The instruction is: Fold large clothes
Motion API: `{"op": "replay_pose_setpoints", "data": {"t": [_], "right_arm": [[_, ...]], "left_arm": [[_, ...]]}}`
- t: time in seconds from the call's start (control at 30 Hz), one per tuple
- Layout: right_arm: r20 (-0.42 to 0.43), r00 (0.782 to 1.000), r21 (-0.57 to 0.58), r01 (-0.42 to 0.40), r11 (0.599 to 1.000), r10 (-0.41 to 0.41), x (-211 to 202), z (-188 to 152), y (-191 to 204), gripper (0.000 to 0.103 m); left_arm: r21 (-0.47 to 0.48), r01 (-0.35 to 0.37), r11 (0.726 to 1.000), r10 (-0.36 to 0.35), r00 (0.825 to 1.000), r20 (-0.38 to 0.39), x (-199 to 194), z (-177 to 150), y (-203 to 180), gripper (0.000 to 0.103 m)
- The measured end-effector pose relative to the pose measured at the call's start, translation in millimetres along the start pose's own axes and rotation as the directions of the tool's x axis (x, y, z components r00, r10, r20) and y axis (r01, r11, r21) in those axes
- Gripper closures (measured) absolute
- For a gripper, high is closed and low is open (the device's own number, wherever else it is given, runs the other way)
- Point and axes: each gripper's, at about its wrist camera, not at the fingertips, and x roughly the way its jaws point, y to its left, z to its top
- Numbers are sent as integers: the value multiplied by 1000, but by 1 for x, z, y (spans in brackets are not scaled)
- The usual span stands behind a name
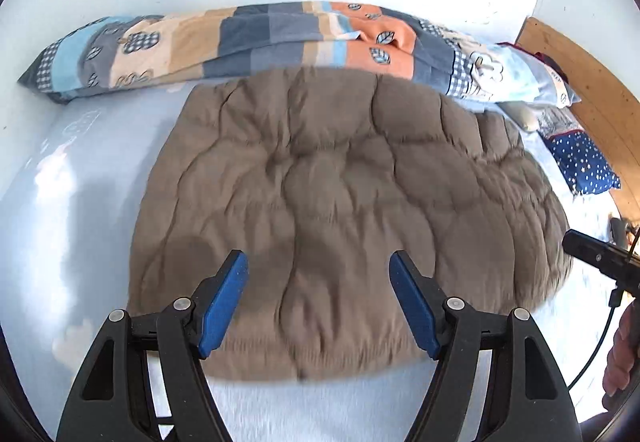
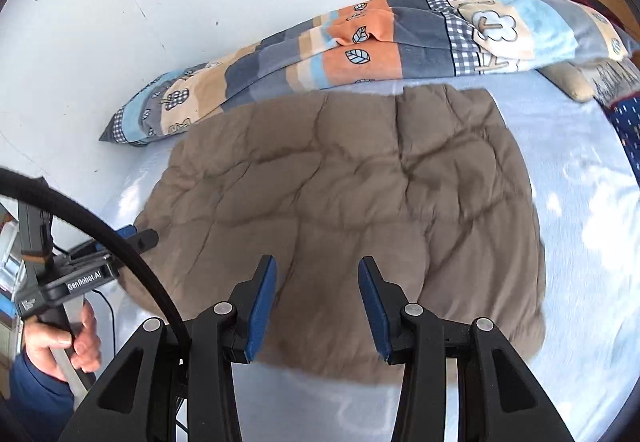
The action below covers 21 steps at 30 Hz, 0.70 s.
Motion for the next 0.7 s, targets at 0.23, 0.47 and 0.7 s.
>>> {"op": "replay_pose_setpoints", "data": {"t": [0.23,0.47,0.7], "right_arm": [[37,999,31,36,999,-38,-4,-18,20,56],[-94,991,-26,98,995,-100,56,-22,16,56],[-162,978,-41,125,991,-130,75,-27,16,51]], "left_arm": [[-65,-82,994,84,996,19,-1,-26,15,30],[-49,-119,992,117,992,-39,42,-26,21,29],[2,-194,981,195,981,-12,55,-27,8,27]]}}
